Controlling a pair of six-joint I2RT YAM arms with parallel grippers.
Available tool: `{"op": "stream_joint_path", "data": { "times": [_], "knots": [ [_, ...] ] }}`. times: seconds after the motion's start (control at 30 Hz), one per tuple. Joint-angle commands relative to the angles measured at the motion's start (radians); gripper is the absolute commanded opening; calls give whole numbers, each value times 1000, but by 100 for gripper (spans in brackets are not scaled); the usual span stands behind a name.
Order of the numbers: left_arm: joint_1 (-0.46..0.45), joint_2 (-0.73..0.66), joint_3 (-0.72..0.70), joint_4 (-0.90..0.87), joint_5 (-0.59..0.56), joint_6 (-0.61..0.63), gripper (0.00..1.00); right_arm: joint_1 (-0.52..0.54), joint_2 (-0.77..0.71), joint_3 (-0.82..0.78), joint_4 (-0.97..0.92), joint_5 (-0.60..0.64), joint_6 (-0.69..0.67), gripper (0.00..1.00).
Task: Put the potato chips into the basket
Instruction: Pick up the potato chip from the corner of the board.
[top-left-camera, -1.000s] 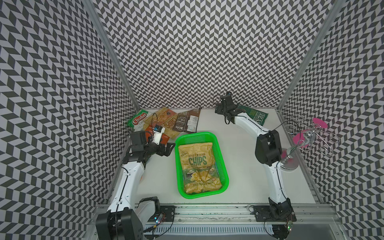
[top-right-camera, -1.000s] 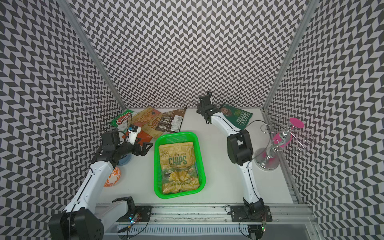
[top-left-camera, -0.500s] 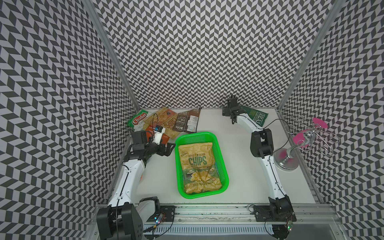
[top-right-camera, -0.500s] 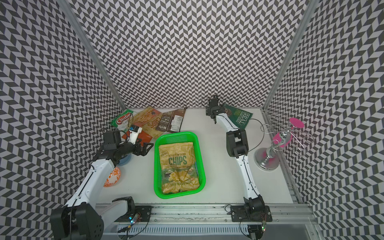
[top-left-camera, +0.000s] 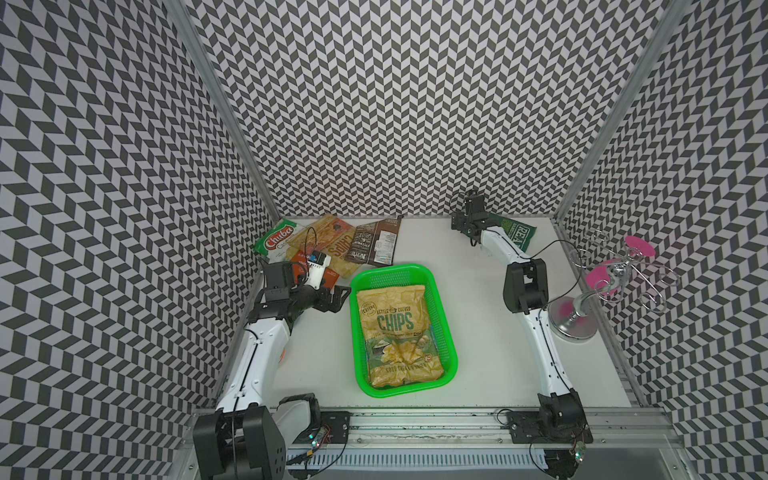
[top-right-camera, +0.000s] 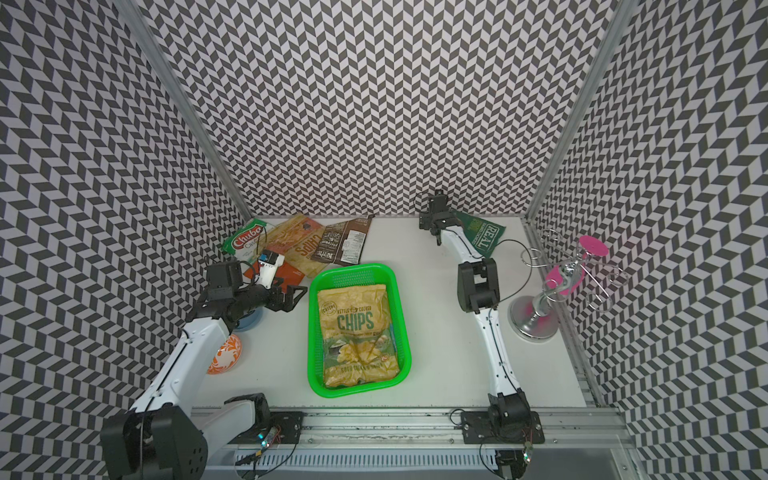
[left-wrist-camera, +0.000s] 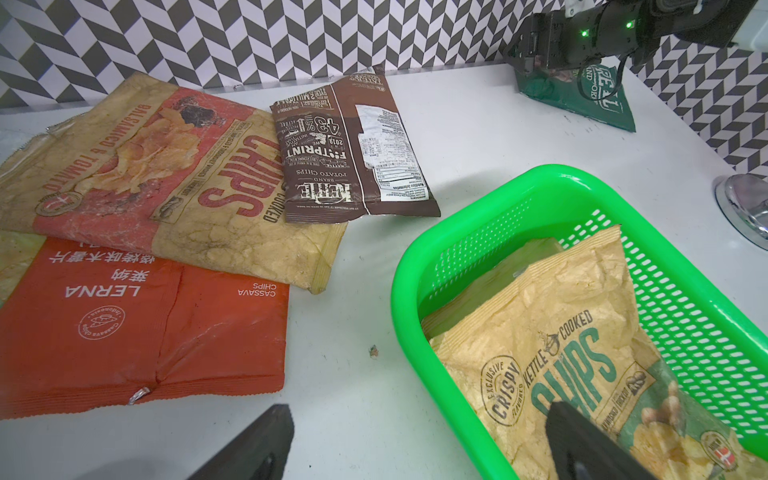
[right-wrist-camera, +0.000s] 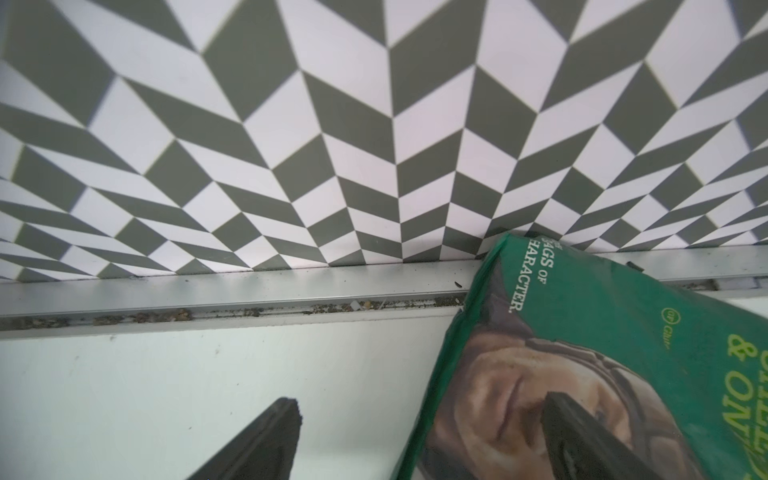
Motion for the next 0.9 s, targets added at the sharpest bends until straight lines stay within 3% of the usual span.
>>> {"op": "stream_joint_path", "data": {
  "times": [0.0,0.3,0.6,0.77,0.87],
  "knots": [
    [6,3,6,9,-9,2,99,-11,19,31,-18,-147,92,93],
    [6,10,12,9,-12,0,99,-9,35,20,-79,-272,145,88],
    [5,11,16,10,-13,0,99,80,-75,-147,-114,-171,61,78],
    [6,3,14,12,-13,0,99,128,-132,-250,-136,-58,25,63],
    [6,-5,12,13,-15,0,99,143,-157,-296,-156,-51,12,52]
  ]
}}
